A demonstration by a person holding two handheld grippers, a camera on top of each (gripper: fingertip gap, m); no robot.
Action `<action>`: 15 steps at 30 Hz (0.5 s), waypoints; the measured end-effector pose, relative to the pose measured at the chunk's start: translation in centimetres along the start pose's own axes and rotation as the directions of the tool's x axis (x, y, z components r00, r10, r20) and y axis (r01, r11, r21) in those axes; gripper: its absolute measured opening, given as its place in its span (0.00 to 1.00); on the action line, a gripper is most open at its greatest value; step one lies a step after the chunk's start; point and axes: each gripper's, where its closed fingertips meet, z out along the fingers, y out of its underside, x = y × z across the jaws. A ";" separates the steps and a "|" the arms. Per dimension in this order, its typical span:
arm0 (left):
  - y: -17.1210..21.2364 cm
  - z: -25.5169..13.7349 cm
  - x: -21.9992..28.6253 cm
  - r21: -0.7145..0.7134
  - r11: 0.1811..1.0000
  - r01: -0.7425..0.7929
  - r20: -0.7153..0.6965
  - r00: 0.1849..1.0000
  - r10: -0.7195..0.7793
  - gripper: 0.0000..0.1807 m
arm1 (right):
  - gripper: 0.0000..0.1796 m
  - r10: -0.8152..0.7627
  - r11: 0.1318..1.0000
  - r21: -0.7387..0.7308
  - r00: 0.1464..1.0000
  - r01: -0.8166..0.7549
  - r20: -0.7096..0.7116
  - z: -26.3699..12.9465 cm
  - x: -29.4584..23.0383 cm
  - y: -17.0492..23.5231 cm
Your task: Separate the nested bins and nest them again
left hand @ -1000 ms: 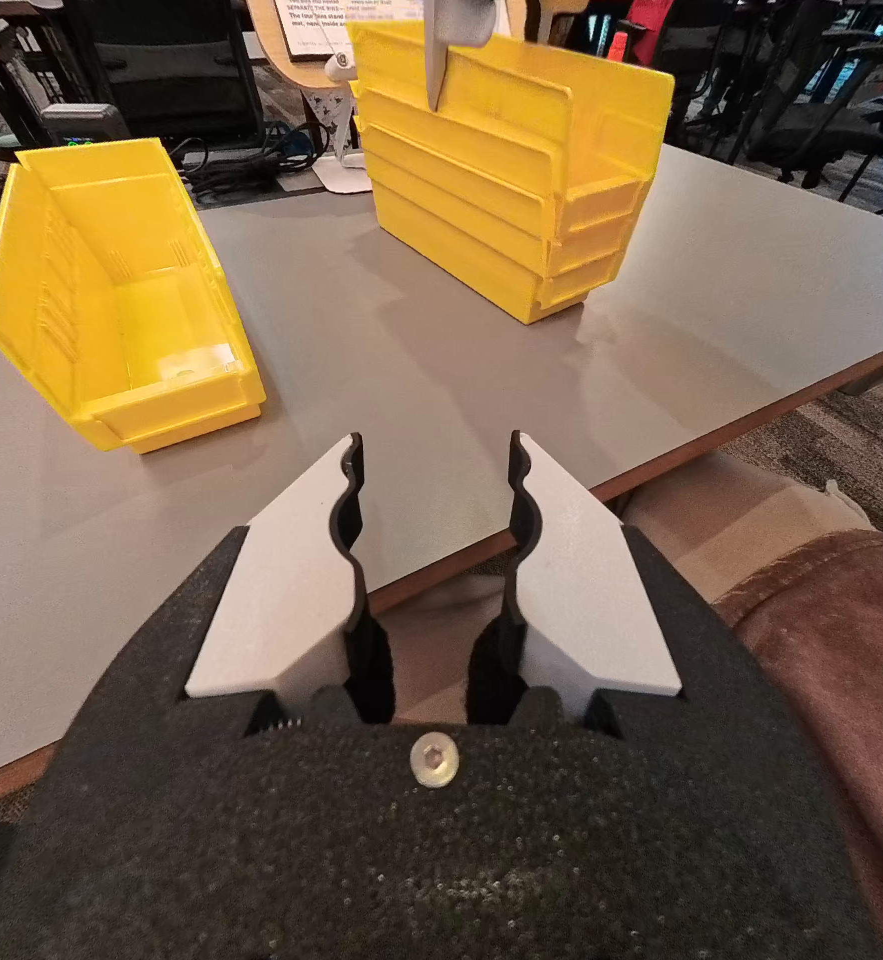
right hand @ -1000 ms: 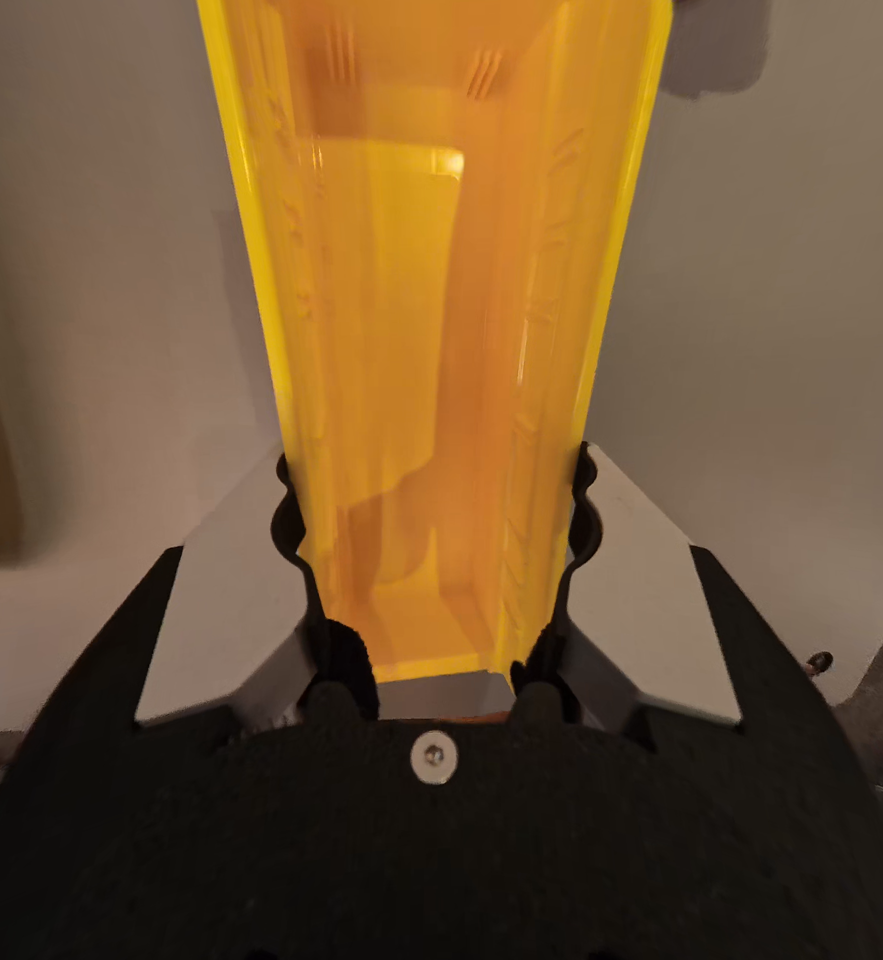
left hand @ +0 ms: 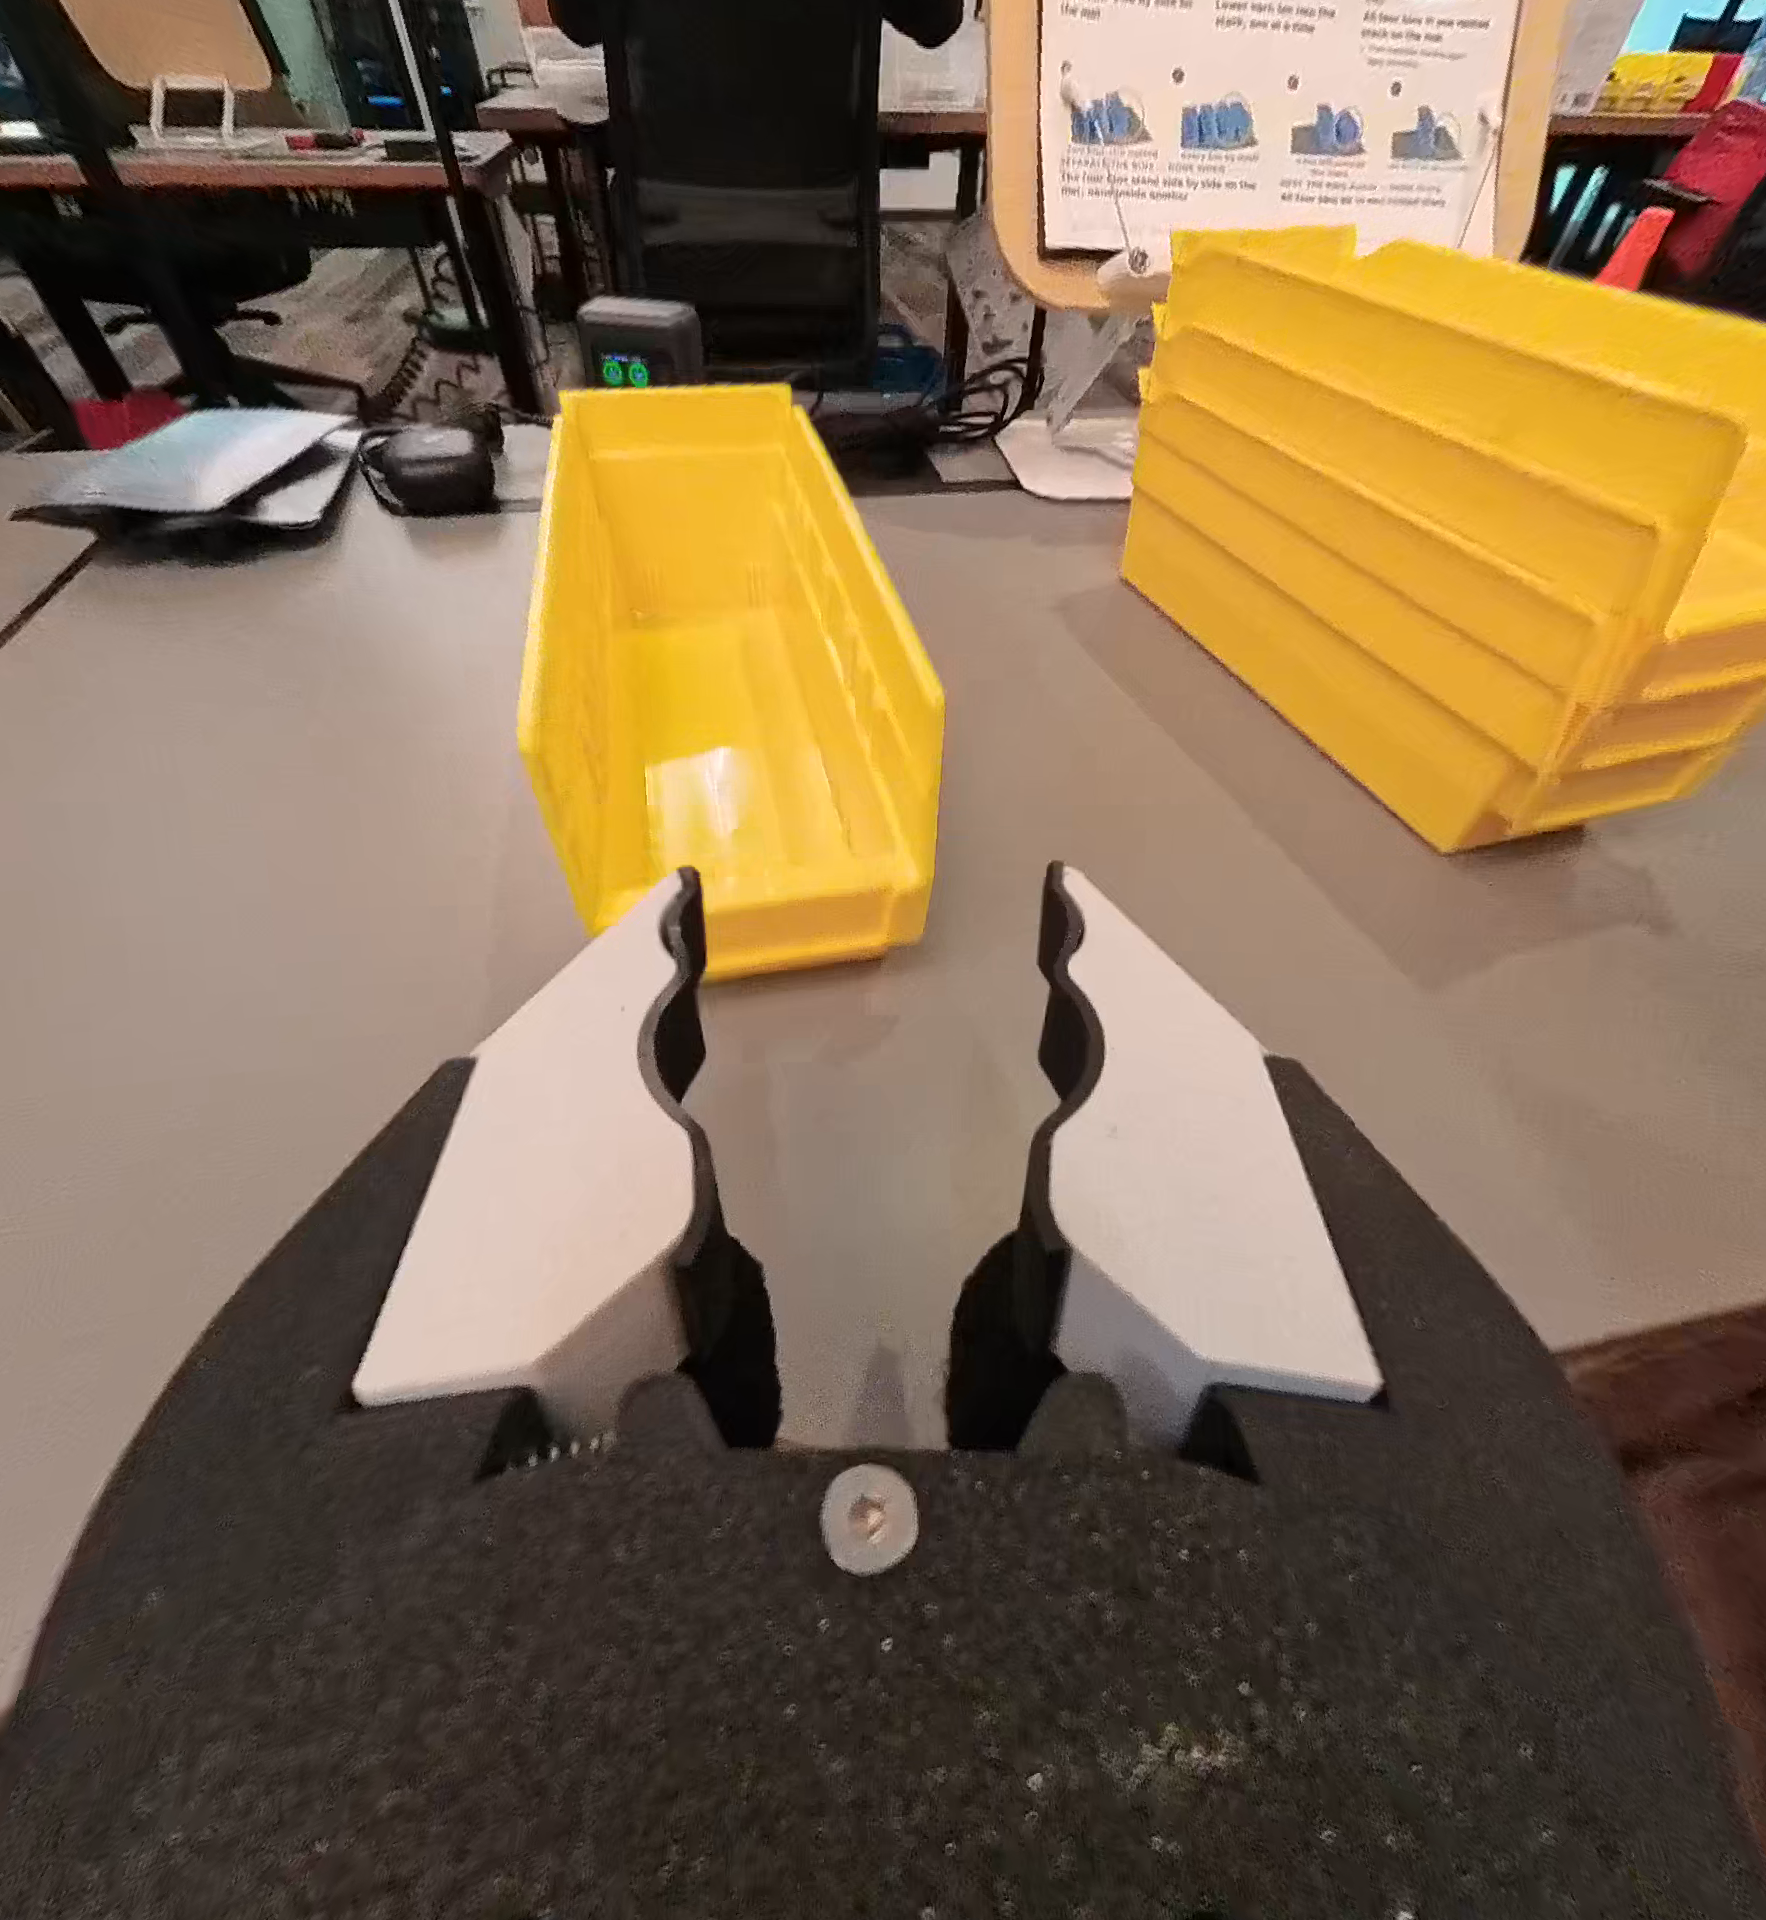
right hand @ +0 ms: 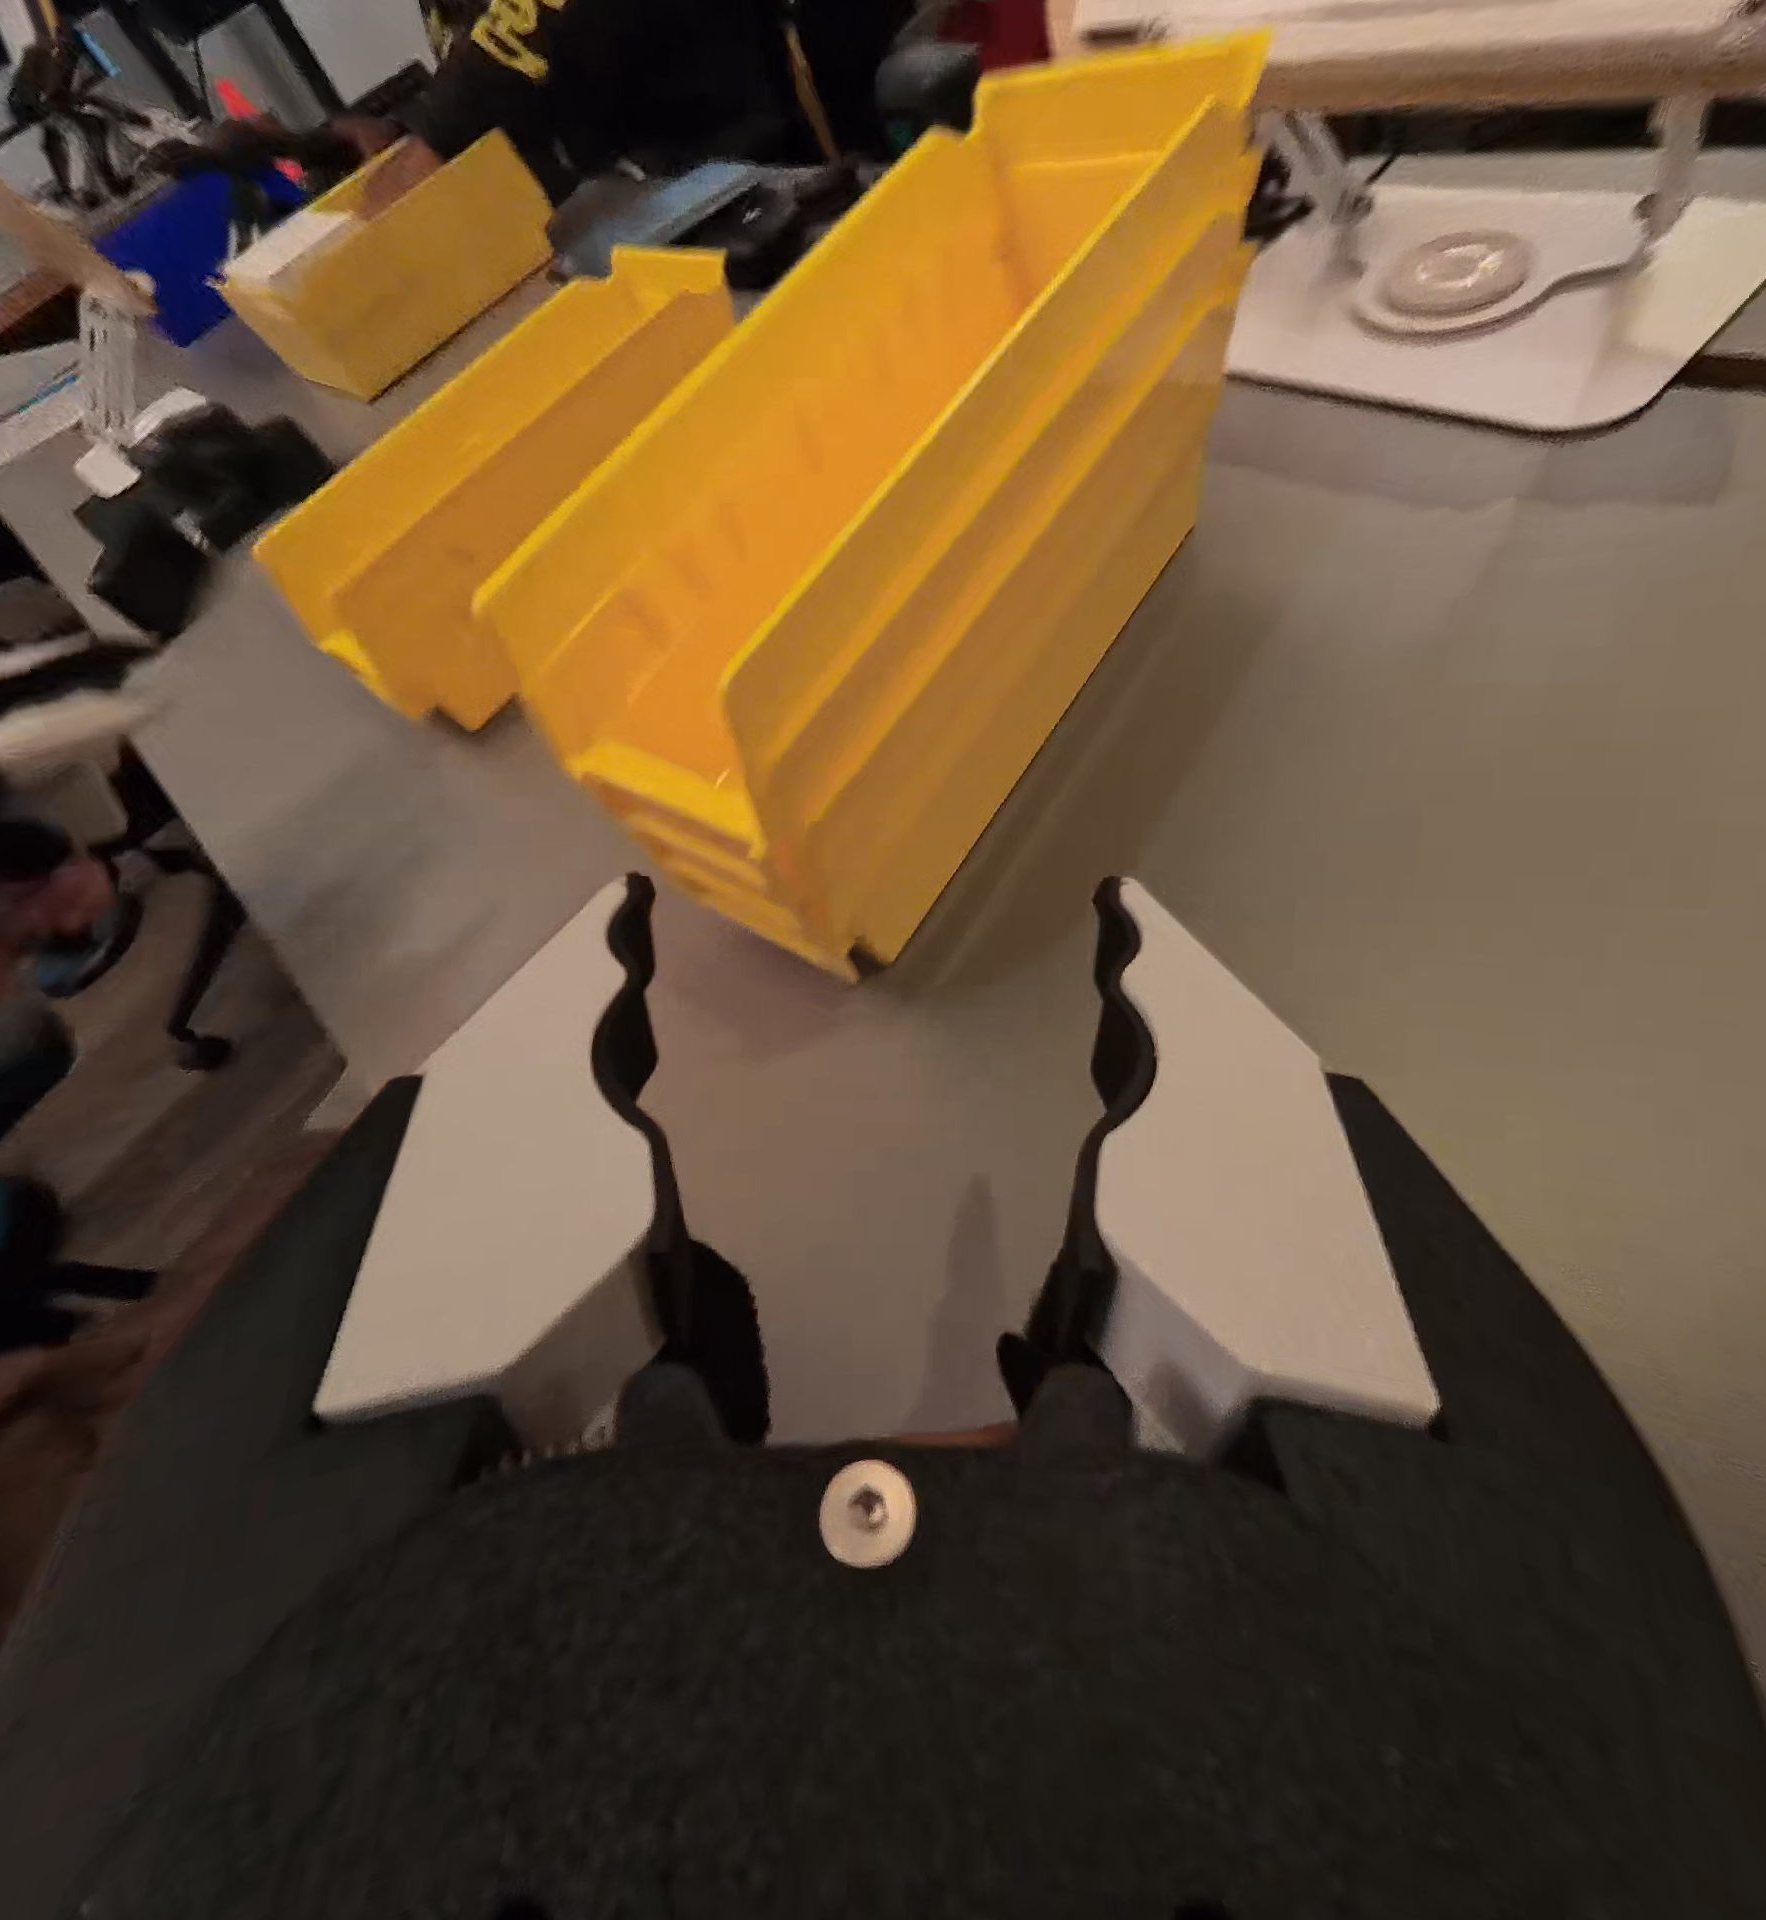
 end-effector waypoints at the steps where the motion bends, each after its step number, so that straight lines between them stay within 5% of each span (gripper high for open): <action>1: -0.9 0.5 0.2 -0.001 1.000 0.014 -0.008 1.000 -0.014 0.36 | 0.48 -0.012 1.000 0.000 1.000 0.012 0.002 -0.1 -0.5 1.1; 7: -3.5 2.9 -0.5 -0.121 0.992 0.042 0.000 0.999 -0.042 0.53 | 0.47 0.033 0.995 0.099 0.999 -0.034 0.012 1.0 -1.9 5.4; 12: -6.0 6.8 -2.5 -0.352 0.935 -0.038 0.008 0.999 0.043 0.69 | 0.47 -0.008 0.997 0.079 1.000 0.009 -0.015 0.4 -1.7 7.2; 15: -7.2 10.4 -2.6 -0.509 0.861 -0.013 -0.022 1.000 0.002 0.71 | 0.47 -0.095 0.992 0.077 0.994 0.099 -0.054 -0.6 -1.9 8.3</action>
